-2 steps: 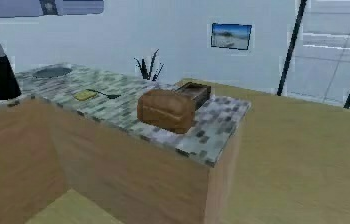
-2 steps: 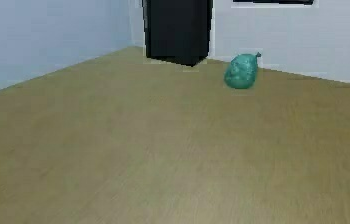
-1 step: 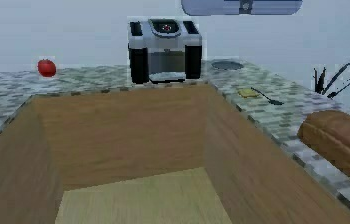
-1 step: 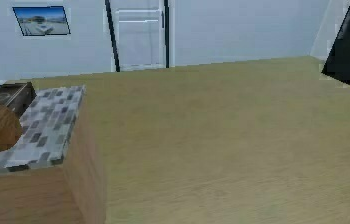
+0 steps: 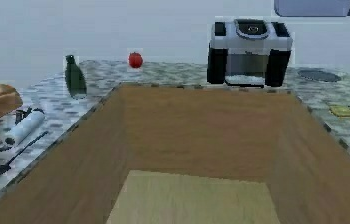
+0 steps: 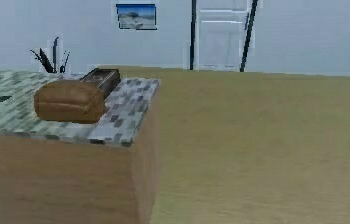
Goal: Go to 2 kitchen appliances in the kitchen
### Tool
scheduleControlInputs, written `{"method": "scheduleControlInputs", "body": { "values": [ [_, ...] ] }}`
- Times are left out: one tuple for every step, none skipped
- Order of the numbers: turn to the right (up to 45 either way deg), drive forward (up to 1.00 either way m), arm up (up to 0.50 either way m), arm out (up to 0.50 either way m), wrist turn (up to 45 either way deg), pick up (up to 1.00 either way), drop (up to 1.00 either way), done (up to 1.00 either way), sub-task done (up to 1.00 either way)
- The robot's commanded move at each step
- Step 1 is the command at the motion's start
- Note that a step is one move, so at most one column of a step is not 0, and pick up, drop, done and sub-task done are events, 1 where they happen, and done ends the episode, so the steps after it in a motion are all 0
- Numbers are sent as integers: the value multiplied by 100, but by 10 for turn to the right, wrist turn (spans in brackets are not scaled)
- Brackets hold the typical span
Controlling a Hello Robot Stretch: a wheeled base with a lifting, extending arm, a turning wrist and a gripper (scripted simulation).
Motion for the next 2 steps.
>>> {"method": "scheduleControlInputs", "body": {
  "values": [
    [0, 75, 0, 0, 0, 0, 0, 0, 0],
    [300, 0, 0, 0, 0, 0, 0, 0, 0]
  ]
}}
